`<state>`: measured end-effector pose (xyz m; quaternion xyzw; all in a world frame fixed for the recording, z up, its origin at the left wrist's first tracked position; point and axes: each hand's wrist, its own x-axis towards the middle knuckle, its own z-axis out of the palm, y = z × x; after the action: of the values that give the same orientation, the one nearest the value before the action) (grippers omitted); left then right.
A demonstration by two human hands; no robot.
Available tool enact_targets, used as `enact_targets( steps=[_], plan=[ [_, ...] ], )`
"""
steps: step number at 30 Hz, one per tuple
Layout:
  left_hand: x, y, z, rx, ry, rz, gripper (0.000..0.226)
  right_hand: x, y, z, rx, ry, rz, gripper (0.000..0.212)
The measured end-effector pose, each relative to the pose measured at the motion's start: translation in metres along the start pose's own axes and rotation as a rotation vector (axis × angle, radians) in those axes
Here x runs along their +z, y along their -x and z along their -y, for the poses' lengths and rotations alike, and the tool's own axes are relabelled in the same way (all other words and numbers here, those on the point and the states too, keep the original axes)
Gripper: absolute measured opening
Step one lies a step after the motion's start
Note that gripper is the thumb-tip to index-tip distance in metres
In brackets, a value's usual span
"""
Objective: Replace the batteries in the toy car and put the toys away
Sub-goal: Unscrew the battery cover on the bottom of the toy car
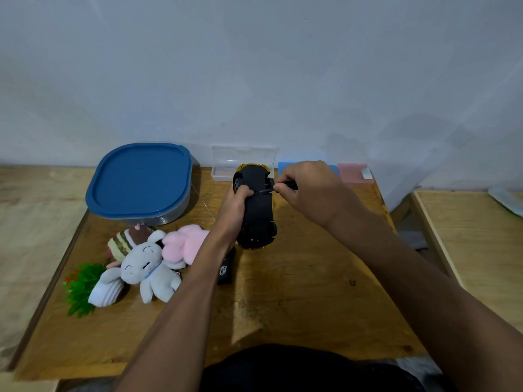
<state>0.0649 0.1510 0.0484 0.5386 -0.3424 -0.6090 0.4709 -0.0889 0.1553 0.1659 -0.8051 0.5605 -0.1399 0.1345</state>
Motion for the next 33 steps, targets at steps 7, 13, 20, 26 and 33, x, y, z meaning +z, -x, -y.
enact_targets(
  steps=[7, 13, 20, 26, 33],
  plan=[
    [-0.002, -0.002, 0.002, 0.012, 0.005, -0.015, 0.054, 0.003, -0.001, -0.005, 0.082, -0.057, 0.037, 0.017],
    [-0.006, -0.001, 0.004, -0.001, 0.039, -0.007, 0.048, 0.004, 0.001, -0.009, -0.1, 0.068, 0.065, 0.021],
    [-0.008, -0.003, 0.002, 0.008, 0.032, 0.003, 0.049, 0.004, 0.004, -0.007, -0.096, 0.114, 0.061, 0.028],
    [-0.007, -0.003, 0.003, -0.03, 0.073, 0.039, 0.053, 0.001, 0.005, -0.004, 0.033, 0.089, 0.091, 0.025],
    [-0.006, -0.006, 0.005, -0.057, 0.069, 0.041, 0.065, 0.004, 0.006, 0.0, 0.058, 0.083, 0.074, 0.027]
  ],
)
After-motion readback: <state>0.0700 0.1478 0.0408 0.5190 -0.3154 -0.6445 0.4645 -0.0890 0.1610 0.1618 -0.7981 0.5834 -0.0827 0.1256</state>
